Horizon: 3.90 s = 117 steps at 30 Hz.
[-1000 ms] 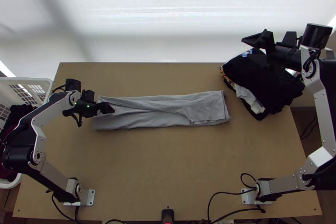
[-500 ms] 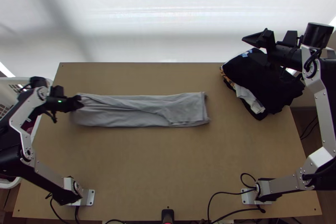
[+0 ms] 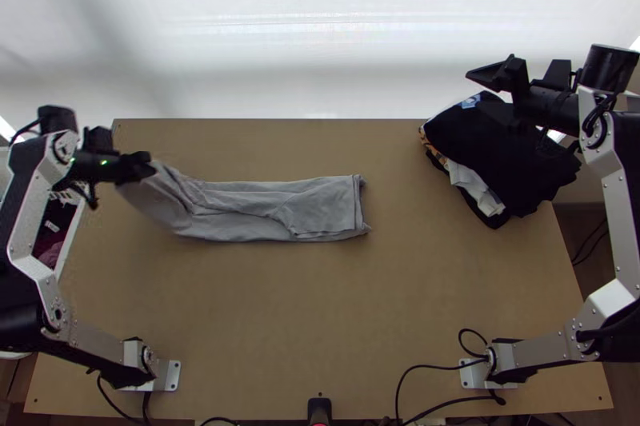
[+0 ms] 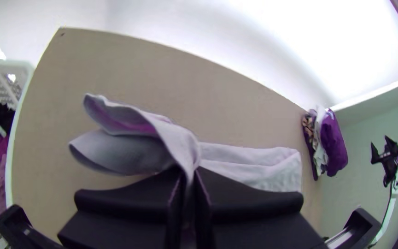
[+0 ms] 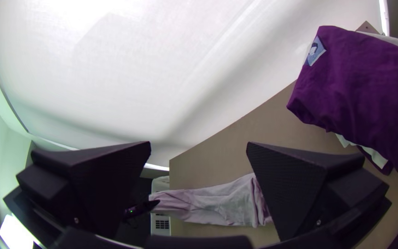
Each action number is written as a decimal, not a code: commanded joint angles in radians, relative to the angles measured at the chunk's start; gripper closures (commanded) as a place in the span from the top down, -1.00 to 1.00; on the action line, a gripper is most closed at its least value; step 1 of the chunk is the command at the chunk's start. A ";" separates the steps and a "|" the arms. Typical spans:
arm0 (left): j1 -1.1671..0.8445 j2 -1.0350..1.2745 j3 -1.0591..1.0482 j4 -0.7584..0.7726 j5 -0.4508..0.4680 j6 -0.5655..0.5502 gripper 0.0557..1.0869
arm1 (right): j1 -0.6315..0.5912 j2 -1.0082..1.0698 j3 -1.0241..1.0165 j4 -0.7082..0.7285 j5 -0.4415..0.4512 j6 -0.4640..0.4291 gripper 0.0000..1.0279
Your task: Fold the t-shirt
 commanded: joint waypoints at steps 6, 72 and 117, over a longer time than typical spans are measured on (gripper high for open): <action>-0.261 -0.007 0.148 0.004 0.002 -0.231 -0.93 | -0.033 -0.032 -0.038 -0.011 -0.017 -0.010 0.91; -0.862 0.318 0.477 0.152 0.032 -0.516 0.92 | 0.170 -0.104 -0.327 0.066 0.097 -0.037 0.91; -0.468 0.149 0.625 -0.121 -0.160 -0.357 0.92 | 0.326 0.324 -0.636 0.252 -0.115 -0.274 0.90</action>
